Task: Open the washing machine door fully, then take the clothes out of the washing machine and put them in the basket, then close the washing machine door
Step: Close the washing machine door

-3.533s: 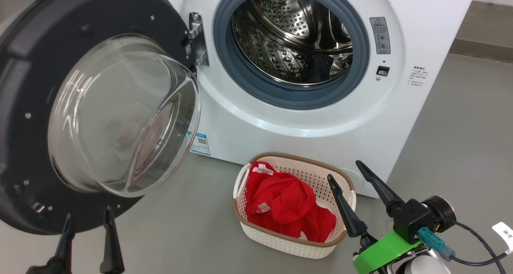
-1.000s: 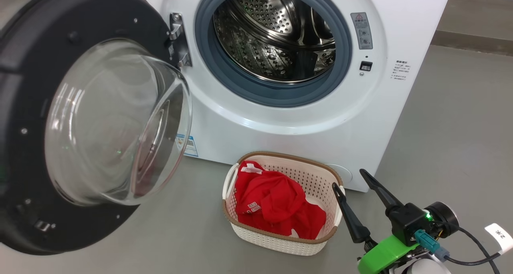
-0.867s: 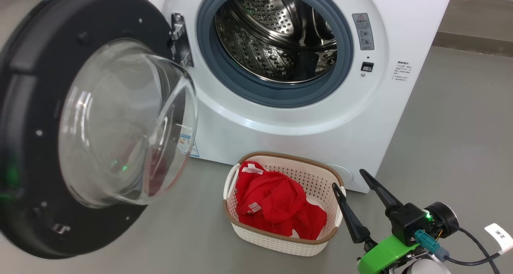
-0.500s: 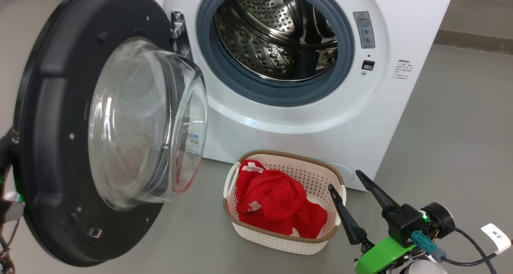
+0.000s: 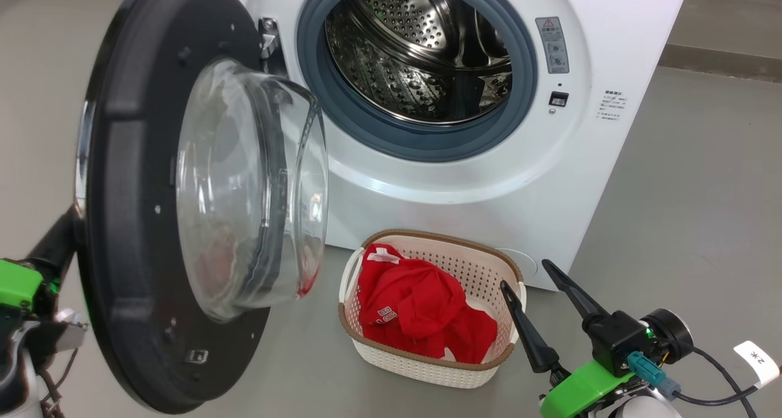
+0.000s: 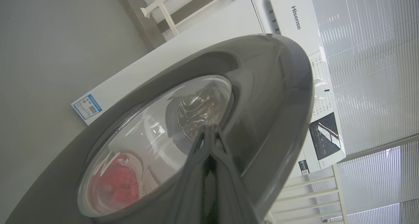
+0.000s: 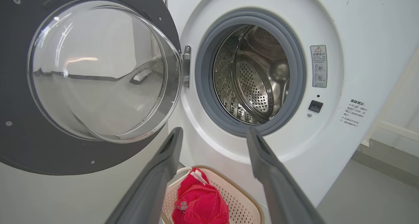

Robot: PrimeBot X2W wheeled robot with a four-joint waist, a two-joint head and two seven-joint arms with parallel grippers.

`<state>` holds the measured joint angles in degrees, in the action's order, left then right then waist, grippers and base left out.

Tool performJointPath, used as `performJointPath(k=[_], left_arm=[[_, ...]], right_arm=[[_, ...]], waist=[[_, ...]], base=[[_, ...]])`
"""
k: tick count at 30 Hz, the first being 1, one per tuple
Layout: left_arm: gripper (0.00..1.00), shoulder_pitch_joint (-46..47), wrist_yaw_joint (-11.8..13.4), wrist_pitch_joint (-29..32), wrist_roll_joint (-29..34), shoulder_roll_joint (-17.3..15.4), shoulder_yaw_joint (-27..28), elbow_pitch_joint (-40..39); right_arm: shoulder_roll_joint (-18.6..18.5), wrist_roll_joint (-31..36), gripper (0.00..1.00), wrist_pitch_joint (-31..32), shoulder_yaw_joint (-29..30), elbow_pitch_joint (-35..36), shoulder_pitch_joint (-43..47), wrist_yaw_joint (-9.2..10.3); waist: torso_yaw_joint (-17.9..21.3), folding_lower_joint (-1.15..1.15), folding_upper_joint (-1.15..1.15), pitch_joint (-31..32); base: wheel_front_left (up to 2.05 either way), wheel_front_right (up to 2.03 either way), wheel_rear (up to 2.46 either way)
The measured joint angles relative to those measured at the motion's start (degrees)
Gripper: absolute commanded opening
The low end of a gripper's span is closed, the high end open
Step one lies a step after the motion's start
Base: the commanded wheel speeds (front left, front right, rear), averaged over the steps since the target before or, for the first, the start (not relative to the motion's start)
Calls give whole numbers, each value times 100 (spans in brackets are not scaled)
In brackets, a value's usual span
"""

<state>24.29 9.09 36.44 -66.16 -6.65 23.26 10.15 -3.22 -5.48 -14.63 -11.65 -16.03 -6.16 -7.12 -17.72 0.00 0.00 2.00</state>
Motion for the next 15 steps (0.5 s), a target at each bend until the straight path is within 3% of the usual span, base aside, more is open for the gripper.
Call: performJointPath(k=[8,15], left_arm=[[0,-219,57,86,-314,235,13,-374],[0,-241,274,138,-754,401,-36,-548]], right_arm=[[5,-7,100,0,0,8,0,0],[12,-16,100,0,0,14,0,0]], waist=[[44,0,0,-14],[107,0,0,-44]], base=[[0,0,0],[0,0,0]])
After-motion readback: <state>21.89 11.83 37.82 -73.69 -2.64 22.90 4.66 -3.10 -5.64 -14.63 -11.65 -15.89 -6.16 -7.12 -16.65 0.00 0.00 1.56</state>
